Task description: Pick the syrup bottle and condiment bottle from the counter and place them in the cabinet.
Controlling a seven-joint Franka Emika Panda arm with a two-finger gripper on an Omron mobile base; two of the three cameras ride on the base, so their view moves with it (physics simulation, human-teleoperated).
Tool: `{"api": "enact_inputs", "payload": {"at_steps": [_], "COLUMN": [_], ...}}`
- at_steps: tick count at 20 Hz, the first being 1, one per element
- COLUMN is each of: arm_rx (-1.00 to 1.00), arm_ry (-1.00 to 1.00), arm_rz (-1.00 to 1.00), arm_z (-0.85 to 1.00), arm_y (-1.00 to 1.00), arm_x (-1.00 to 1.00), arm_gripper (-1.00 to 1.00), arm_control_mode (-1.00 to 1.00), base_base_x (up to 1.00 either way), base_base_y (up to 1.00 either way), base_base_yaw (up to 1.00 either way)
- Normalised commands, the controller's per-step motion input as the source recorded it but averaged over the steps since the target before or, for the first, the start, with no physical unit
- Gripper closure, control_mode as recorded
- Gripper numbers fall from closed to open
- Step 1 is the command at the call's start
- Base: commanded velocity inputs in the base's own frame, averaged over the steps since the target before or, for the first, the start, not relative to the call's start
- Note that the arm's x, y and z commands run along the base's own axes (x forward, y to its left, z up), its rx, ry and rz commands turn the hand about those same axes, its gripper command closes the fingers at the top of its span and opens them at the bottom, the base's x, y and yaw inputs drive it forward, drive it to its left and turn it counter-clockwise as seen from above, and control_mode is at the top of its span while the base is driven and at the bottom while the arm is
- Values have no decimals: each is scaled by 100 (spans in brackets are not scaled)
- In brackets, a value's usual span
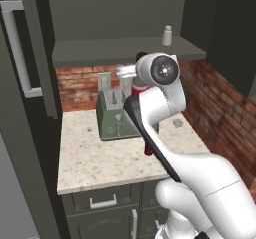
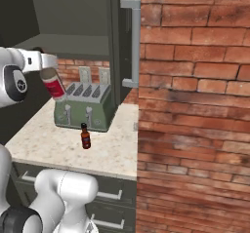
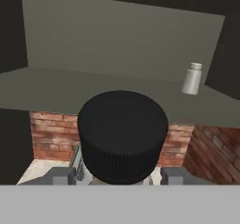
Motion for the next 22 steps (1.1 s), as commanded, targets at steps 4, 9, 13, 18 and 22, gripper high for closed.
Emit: {"api": "enact_inputs", "payload": {"at_steps": [4,9,13,18,22], "arm_rx": [0,0,0,0,0], "arm_ry": [0,-2,-9,-12,-12], "arm_rz": [-6,-3,-2,0,0], "arm_z": [49,41,46,43,40], "arm_y": [-4,-4,-6,-2,-4], "arm_x": [0,0,0,0,0], "arm_gripper": [100,100,100,100,100], "arm_control_mode": [-100,-100,-100,-100,-100], "base_base_x": [0,0,0,0,0], "base_base_y": [0,0,0,0,0], "base_base_yaw": [0,0,0,0,0]}}
